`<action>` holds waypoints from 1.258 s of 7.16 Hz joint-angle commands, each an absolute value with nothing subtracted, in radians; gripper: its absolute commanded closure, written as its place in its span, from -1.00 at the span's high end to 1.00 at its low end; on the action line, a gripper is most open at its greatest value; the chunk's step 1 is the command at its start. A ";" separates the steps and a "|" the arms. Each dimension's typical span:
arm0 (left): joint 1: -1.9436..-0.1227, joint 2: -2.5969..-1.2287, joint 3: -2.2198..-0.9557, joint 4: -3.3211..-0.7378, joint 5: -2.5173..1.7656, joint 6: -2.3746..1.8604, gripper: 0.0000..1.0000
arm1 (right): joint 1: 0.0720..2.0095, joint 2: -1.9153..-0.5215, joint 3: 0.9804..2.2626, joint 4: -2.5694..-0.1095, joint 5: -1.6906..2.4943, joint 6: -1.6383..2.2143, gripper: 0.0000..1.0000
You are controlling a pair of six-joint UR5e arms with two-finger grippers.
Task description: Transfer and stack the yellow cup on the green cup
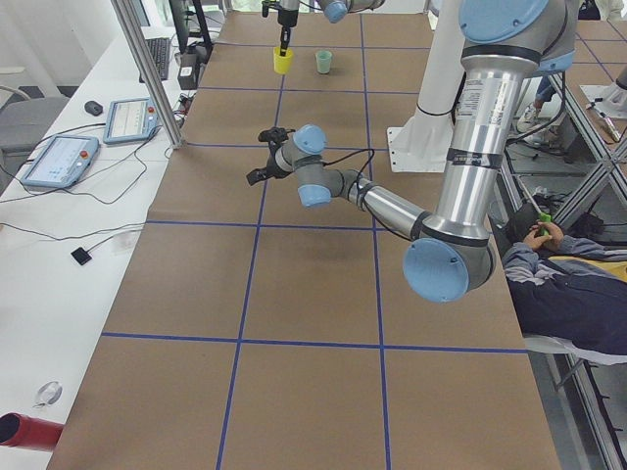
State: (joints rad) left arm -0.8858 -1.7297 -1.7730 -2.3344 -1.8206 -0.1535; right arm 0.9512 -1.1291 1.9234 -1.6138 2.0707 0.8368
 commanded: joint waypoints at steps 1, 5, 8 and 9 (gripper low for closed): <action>-1.090 -1.689 -1.782 -2.098 -2.002 -0.024 1.00 | 1.021 -1.207 1.942 -1.609 2.145 0.712 -1.00; -1.434 -1.580 -1.781 -1.733 -2.223 0.210 1.00 | 1.178 -1.380 1.950 -1.601 2.327 0.453 -1.00; -1.583 -1.530 -1.764 -1.542 -2.221 0.286 1.00 | 1.235 -1.552 1.974 -1.598 2.372 0.252 -1.00; -1.586 -1.497 -1.761 -1.543 -2.223 0.291 1.00 | 1.235 -1.592 1.971 -1.573 2.372 0.247 -1.00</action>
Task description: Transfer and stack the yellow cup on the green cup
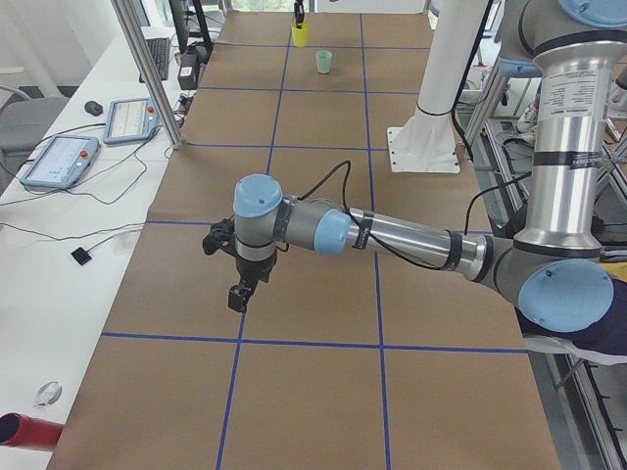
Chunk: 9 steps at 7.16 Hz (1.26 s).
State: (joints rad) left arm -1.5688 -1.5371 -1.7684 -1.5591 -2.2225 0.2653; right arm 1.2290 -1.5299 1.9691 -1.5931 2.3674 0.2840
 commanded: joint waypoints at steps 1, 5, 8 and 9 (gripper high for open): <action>-1.591 -1.470 -1.776 -1.545 -2.224 0.291 1.00 | 1.233 -1.647 1.953 -1.499 2.368 0.255 -1.00; -1.592 -1.465 -1.789 -1.543 -2.247 0.295 1.00 | 1.221 -1.718 1.933 -1.418 2.372 0.305 -1.00; -1.592 -1.411 -1.835 -1.548 -2.289 0.295 1.00 | 1.135 -1.729 1.867 -1.202 2.362 0.492 -1.00; -1.592 -1.411 -1.838 -1.548 -2.290 0.295 1.00 | 1.131 -1.744 1.841 -1.142 2.362 0.506 -1.00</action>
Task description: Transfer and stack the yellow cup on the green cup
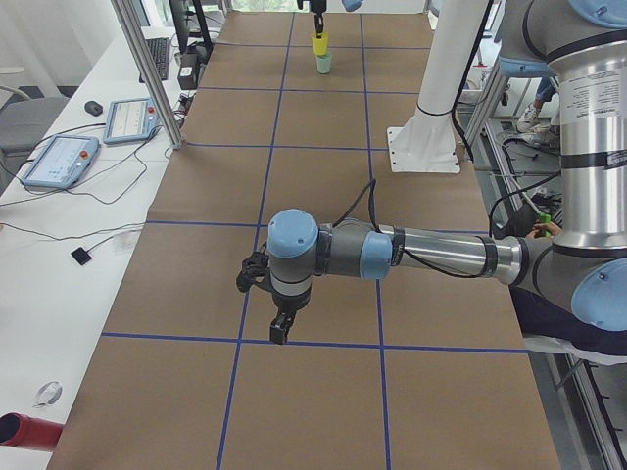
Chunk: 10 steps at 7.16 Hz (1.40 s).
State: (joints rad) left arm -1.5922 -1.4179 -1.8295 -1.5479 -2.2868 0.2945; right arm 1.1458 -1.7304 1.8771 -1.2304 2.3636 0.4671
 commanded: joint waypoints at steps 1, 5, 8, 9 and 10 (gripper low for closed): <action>-1.591 -1.413 -1.836 -1.549 -2.290 0.295 1.00 | 1.131 -1.781 1.839 -1.105 2.364 0.505 -1.00; -1.592 -1.408 -1.838 -1.552 -2.290 0.295 1.00 | 1.132 -1.801 1.855 -1.081 2.364 0.508 -1.00; -1.592 -1.404 -1.838 -1.555 -2.290 0.295 1.00 | 1.127 -1.792 1.855 -1.081 2.364 0.506 0.99; -1.592 -1.404 -1.838 -1.555 -2.290 0.295 1.00 | 1.127 -1.789 1.855 -1.081 2.362 0.506 1.00; -1.592 -1.402 -1.838 -1.555 -2.290 0.295 1.00 | 1.129 -1.783 1.856 -1.081 2.361 0.506 1.00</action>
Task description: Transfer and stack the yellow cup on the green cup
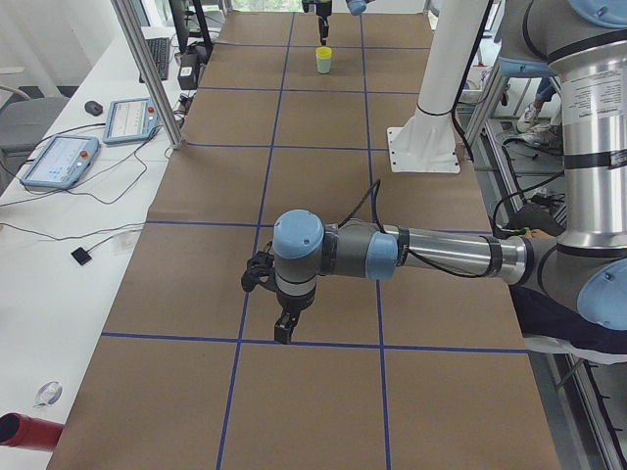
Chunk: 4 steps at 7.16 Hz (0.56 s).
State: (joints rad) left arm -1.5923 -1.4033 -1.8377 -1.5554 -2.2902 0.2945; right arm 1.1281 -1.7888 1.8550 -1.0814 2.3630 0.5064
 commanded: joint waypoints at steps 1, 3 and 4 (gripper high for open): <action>-1.592 -1.391 -1.836 -1.557 -2.290 0.295 1.00 | 1.144 -1.782 1.850 -1.094 2.359 0.505 1.00; -1.592 -1.381 -1.836 -1.557 -2.292 0.296 1.00 | 1.265 -1.781 1.847 -1.178 2.350 0.432 1.00; -1.592 -1.381 -1.835 -1.557 -2.290 0.296 1.00 | 1.334 -1.779 1.847 -1.275 2.347 0.299 1.00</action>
State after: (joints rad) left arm -1.5923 -1.3833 -1.8358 -1.5569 -2.2913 0.2955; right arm 1.2519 -1.7819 1.8477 -1.1759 2.3513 0.4261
